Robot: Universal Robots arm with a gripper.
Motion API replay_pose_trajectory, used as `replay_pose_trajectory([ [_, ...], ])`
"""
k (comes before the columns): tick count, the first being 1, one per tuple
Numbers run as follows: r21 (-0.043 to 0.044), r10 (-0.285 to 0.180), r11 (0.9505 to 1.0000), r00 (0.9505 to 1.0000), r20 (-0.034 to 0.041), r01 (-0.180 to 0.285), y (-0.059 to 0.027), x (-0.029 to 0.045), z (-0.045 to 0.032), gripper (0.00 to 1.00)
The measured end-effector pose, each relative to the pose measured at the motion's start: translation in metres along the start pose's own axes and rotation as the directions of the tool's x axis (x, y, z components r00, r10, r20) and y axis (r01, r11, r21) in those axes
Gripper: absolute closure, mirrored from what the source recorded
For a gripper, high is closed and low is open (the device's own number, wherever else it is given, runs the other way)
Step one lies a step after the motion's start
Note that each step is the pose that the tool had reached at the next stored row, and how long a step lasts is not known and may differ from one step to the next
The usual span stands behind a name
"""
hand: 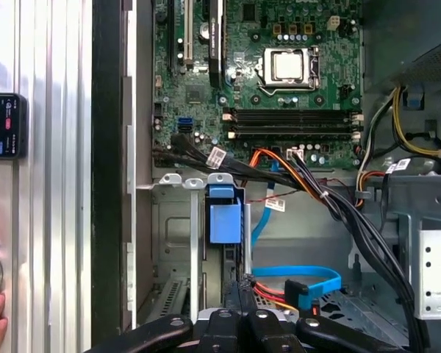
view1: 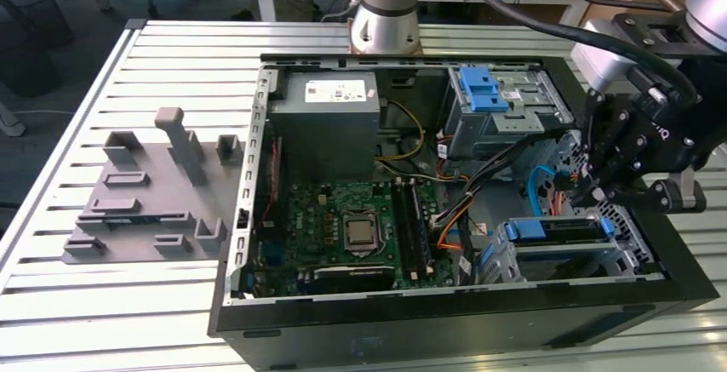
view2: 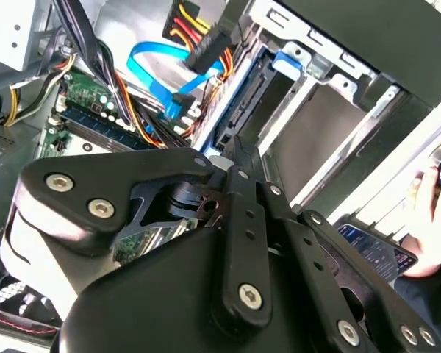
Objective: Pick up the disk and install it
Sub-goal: 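Insert the first disk wire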
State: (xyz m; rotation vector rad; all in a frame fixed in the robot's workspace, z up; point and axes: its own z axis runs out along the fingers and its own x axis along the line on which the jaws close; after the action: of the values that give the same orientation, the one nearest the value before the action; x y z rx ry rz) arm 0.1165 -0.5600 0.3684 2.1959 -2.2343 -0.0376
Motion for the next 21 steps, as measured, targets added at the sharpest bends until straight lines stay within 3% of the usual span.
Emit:
replay_pose_trajectory([
  [11,0.0,0.0,1.0,1.0,-0.0001,0.0,-0.0182,-0.0097,-0.0003,0.89],
  [21,0.0001,0.006,1.0,1.0,-0.0004,-0.006,-0.0222,-0.0258,-0.0002,0.89],
])
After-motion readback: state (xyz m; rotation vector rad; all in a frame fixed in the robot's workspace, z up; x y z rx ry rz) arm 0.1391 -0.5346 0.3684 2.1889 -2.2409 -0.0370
